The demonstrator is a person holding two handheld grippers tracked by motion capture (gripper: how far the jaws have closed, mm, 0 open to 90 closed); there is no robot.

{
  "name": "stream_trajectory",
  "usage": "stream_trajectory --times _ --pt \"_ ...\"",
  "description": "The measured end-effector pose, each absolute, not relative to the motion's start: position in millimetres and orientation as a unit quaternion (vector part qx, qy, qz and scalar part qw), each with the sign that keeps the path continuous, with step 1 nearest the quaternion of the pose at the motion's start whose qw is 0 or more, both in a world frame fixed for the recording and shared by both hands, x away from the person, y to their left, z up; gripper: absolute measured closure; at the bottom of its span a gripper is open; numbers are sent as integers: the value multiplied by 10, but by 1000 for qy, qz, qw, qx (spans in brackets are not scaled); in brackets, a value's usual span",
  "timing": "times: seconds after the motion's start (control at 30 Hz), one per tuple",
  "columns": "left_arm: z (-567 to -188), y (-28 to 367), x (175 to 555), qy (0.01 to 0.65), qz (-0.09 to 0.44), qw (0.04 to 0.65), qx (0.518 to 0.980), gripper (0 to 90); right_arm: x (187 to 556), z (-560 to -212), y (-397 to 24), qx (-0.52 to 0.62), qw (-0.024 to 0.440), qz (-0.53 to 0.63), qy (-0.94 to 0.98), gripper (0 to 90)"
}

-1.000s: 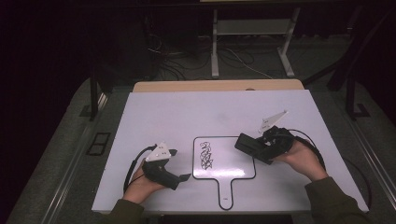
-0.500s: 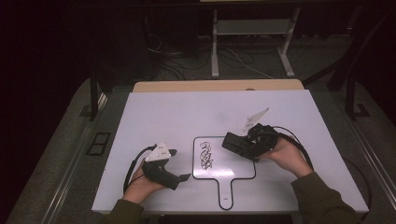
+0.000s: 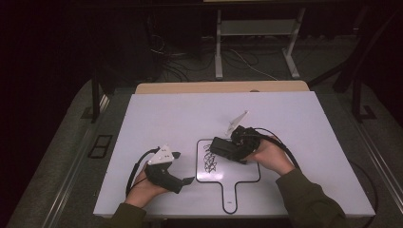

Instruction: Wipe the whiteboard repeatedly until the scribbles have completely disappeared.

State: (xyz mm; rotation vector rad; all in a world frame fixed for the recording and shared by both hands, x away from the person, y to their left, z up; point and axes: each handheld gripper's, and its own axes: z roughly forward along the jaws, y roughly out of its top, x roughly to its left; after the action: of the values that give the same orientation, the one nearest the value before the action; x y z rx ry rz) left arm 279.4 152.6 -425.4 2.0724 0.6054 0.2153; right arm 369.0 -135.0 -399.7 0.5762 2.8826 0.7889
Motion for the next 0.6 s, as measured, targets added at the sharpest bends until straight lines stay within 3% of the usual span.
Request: stream_trajectory --times 0.6 --pt "-4246 1534 2794 246 89 470 843 0 3920 -4116 -881 173 50 245 953 387"
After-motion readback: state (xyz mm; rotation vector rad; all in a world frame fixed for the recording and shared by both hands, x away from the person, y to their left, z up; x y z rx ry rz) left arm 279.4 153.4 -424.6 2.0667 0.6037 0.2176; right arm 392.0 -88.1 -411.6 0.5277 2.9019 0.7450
